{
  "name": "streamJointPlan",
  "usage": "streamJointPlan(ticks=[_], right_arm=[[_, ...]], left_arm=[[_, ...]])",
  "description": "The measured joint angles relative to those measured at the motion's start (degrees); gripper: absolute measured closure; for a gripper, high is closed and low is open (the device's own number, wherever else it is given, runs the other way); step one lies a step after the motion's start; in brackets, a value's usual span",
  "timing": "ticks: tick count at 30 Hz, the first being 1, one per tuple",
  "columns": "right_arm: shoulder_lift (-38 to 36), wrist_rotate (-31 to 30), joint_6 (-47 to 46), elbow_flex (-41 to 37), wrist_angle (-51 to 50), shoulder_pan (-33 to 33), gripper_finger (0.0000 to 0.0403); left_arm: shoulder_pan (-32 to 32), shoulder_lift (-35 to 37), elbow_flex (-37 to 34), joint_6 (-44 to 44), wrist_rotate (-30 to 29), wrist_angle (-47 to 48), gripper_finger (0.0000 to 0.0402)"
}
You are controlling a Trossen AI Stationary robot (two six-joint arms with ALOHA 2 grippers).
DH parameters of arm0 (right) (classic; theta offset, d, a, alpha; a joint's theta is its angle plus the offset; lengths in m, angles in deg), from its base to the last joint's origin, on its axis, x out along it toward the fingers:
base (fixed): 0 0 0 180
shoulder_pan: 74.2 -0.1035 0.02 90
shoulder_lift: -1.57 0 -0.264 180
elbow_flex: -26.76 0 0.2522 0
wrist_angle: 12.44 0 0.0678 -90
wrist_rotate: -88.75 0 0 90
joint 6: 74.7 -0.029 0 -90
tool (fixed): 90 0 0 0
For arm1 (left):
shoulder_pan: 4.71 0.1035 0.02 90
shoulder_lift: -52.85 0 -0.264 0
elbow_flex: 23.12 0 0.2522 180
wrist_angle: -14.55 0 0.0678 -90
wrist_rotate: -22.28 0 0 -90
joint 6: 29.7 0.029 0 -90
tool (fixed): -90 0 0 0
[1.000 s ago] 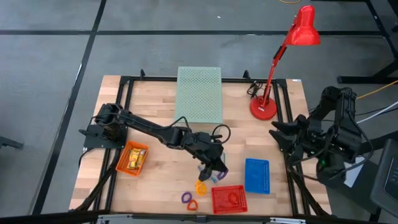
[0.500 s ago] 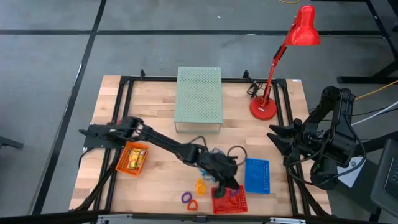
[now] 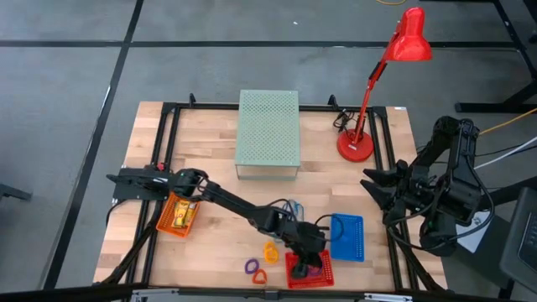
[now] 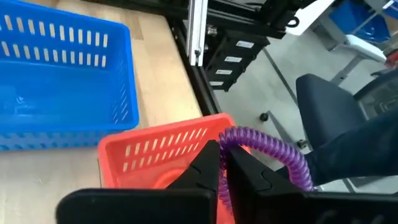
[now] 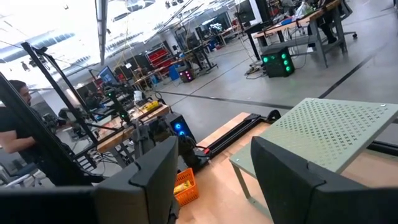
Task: Pick & Place Office Desk Supplies
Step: Put the violet coil keychain into the red bin
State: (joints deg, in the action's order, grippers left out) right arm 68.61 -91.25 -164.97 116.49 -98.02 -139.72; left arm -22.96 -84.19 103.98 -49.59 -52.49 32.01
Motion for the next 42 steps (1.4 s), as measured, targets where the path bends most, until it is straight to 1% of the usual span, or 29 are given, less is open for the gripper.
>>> streamJointPlan(ticks=[4, 8, 12, 16, 18, 21, 24, 27, 29, 31, 34, 36, 37, 39, 41, 42], right_arm=[[0.0, 0.0, 0.3, 0.0, 0.0, 0.0, 0.0197], [0.0, 0.0, 0.3, 0.0, 0.0, 0.0, 0.0197], [0.0, 0.0, 0.5, 0.0, 0.0, 0.0, 0.0197], [0.0, 0.0, 0.6, 0.0, 0.0, 0.0, 0.0197], [0.0, 0.0, 0.6, 0.0, 0.0, 0.0, 0.0197], [0.0, 0.0, 0.6, 0.0, 0.0, 0.0, 0.0197], [0.0, 0.0, 0.7, 0.0, 0.0, 0.0, 0.0197], [0.0, 0.0, 0.7, 0.0, 0.5, 0.0, 0.0197], [0.0, 0.0, 0.8, 0.0, 0.7, -0.3, 0.0197], [0.0, 0.0, 0.9, 0.0, 0.7, -0.6, 0.0197], [0.0, 0.0, 0.9, 0.0, 0.9, -1.0, 0.0197], [0.0, 0.0, 0.9, 0.0, 0.9, -1.2, 0.0197], [0.0, 0.0, 1.2, 0.0, 0.9, -1.2, 0.0197], [0.0, 0.0, 1.2, 0.0, 0.9, -1.2, 0.0197], [0.0, 0.0, 1.4, 0.0, 0.9, -1.2, 0.0197], [0.0, 0.0, 1.4, 0.0, 0.9, -1.2, 0.0197]], left_arm=[[-0.1, -0.2, -0.1, 0.0, 0.6, 1.4, 0.0353], [0.0, -0.2, -0.1, 0.2, 1.0, 1.6, 0.0307], [0.3, -0.2, -0.1, 0.2, 2.7, 1.8, 0.0262], [0.6, 0.0, -0.1, -0.7, 3.5, 3.4, 0.0234], [0.9, 0.9, -0.2, -0.6, 3.8, 6.4, 0.0229], [1.7, 4.6, -0.2, 4.6, 2.5, 12.4, 0.0231], [2.7, 10.0, -0.1, 9.3, 0.8, 20.6, 0.0238], [3.4, 15.8, -0.7, 11.6, 0.2, 27.5, 0.0247], [3.6, 20.0, -2.0, 11.6, -0.6, 28.3, 0.0253], [3.5, 24.0, -3.8, 9.7, -2.3, 28.0, 0.0260], [1.8, 29.5, -10.1, 6.0, -6.3, 27.1, 0.0267], [0.2, 32.8, -18.1, 2.2, -9.7, 25.0, 0.0271], [-0.5, 34.5, -23.0, -0.7, -10.7, 22.2, 0.0272], [-1.8, 37.6, -34.2, -8.2, -11.4, 12.3, 0.0272], [-3.3, 40.5, -44.7, -16.0, -13.6, -0.3, 0.0272], [-4.5, 41.7, -49.1, -19.2, -15.2, -4.8, 0.0273]])
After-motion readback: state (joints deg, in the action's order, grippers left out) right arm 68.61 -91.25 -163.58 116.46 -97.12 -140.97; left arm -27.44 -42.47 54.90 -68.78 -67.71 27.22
